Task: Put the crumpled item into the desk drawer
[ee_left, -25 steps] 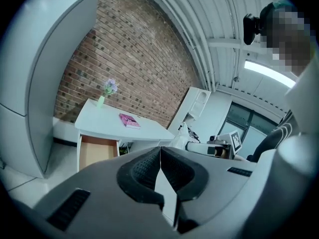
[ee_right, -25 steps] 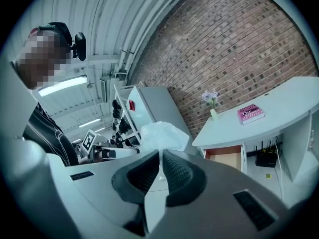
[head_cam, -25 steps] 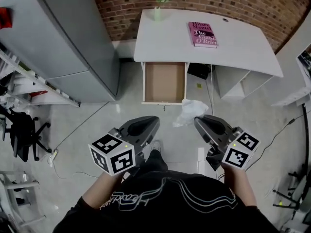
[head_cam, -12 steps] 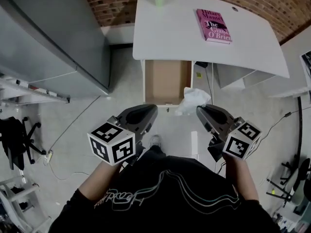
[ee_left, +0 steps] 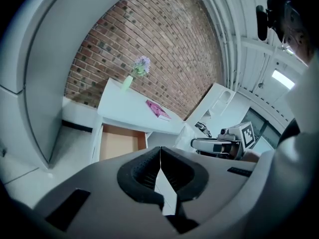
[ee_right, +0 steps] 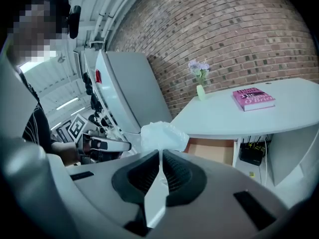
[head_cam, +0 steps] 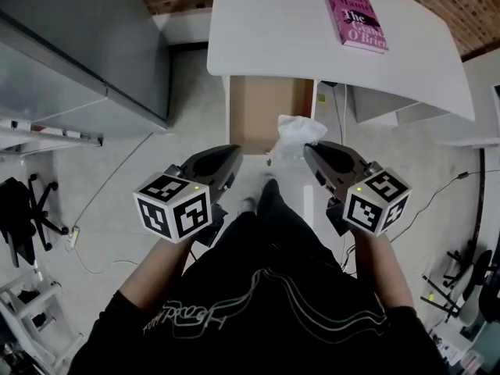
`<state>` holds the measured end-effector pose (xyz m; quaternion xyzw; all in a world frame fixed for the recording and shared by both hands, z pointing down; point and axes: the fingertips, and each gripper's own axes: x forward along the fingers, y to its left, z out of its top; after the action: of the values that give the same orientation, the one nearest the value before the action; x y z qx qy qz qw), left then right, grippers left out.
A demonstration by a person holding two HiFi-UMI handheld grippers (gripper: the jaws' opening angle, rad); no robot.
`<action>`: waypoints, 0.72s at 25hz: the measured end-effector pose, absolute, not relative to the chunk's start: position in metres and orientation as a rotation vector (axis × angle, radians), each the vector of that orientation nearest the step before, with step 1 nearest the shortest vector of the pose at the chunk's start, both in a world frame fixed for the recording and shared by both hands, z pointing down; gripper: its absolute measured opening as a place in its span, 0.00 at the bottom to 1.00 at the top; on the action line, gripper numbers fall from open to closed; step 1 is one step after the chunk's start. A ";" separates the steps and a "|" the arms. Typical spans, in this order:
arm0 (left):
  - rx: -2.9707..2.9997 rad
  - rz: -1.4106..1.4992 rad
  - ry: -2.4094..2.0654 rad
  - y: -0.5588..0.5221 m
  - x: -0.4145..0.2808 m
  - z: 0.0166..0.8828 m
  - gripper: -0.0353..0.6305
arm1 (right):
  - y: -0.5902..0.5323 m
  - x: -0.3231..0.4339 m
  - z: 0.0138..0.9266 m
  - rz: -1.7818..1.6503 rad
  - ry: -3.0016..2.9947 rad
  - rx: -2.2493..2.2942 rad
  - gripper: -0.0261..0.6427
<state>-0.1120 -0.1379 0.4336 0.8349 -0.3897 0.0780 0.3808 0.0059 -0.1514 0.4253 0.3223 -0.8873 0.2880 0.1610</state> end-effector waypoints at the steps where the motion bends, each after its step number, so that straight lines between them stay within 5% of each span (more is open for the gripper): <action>1: 2.117 0.199 -0.996 -0.140 -0.111 0.439 0.09 | -0.155 0.007 0.431 0.826 -2.522 0.915 0.12; 18: 1.932 0.204 -1.084 -0.191 -0.113 0.512 0.09 | -0.241 0.004 0.553 0.865 -2.352 0.775 0.12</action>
<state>-0.1127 -0.1913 0.5124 0.7788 -0.4370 0.0823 0.4425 0.0041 -0.2415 0.5526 0.2855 -0.8667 0.3186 0.2565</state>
